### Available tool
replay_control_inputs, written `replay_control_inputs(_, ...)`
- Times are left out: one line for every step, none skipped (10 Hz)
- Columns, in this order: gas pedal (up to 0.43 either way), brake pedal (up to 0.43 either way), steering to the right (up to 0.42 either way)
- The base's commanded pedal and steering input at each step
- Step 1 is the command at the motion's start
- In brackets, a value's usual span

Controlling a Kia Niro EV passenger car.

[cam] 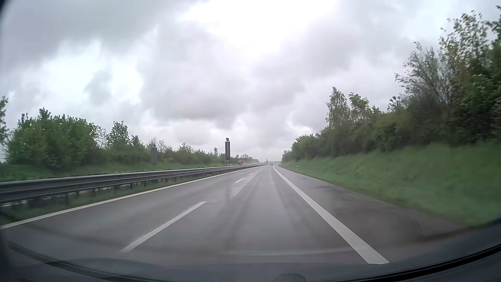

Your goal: Follow the waypoints while adhering to traffic rules and regulations

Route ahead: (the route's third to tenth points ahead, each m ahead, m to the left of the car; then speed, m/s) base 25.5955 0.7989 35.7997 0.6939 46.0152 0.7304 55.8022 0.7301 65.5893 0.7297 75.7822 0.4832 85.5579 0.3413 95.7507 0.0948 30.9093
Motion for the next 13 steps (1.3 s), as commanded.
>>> replay_control_inputs(0.299, 0.000, 0.000)
replay_control_inputs(0.299, 0.000, 0.000)
replay_control_inputs(0.299, 0.000, 0.000)
replay_control_inputs(0.299, 0.000, 0.000)
replay_control_inputs(0.299, 0.000, 0.000)
replay_control_inputs(0.299, 0.000, 0.000)
replay_control_inputs(0.299, 0.000, 0.000)
replay_control_inputs(0.299, 0.000, 0.000)
replay_control_inputs(0.299, 0.000, 0.000)
replay_control_inputs(0.299, 0.000, 0.000)
replay_control_inputs(0.299, 0.000, 0.000)
replay_control_inputs(0.299, 0.000, 0.000)
replay_control_inputs(0.299, 0.000, 0.000)
